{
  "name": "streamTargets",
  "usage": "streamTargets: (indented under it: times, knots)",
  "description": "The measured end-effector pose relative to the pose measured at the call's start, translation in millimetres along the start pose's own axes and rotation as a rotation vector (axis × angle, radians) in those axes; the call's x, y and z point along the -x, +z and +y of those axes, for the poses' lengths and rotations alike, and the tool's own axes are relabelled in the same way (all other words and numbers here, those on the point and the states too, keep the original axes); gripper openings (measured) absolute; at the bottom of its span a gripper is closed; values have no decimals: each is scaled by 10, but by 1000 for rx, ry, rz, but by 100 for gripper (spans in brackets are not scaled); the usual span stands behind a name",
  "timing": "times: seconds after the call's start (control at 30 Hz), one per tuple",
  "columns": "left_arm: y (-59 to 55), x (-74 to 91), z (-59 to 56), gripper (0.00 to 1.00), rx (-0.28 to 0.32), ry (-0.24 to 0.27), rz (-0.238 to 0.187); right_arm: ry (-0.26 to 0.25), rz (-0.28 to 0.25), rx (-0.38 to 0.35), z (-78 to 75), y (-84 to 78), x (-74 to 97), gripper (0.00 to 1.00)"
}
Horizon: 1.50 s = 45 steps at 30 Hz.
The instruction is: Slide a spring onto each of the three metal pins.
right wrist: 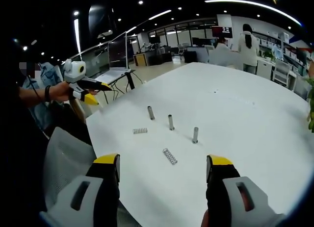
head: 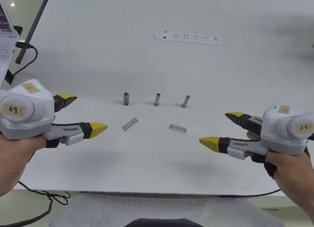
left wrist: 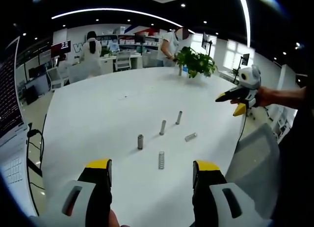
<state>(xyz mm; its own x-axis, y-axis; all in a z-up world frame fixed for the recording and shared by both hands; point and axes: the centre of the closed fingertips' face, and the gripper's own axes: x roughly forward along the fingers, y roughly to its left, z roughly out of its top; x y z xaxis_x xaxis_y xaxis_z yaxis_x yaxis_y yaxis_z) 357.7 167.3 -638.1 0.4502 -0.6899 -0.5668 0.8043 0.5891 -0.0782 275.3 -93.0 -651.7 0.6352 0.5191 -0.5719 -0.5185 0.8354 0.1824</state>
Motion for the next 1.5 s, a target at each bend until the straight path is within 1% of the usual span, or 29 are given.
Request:
streamTargets:
  times: [0.1, 0.37, 0.57, 0.63, 0.83, 0.9, 1.23, 1.33, 1.4, 1.5]
  knots:
    - [-8, -67, -28, 63, -14, -15, 13, -3, 0, 1, -2, 0, 14, 71]
    - [-1, -178, -83, 63, -27, -44, 22, -10, 3, 3, 4, 14, 43, 71]
    - [-23, -279, -108, 62, -41, -64, 38, -10, 2, 3, 28, 16, 56, 71]
    - [-46, -334, -131, 62, -52, -73, 51, -9, 2, 1, 31, 11, 59, 71]
    - [-80, -472, -198, 62, -44, -103, 61, -16, 1, -5, 24, 5, 77, 71]
    - [-113, -537, -231, 62, -61, -115, 78, -17, -1, -6, 22, 5, 87, 71]
    - [-214, -748, -263, 60, -55, -140, 104, -27, 2, -14, 14, -29, 138, 70]
    - [-261, -806, -263, 59, -51, -144, 114, -29, 1, -17, 6, -36, 150, 70]
    - [-326, -881, -248, 58, -49, -147, 127, -30, 4, -16, 0, -49, 156, 70]
    - [-370, -931, -251, 57, -43, -149, 136, -33, 5, -18, -8, -54, 160, 70]
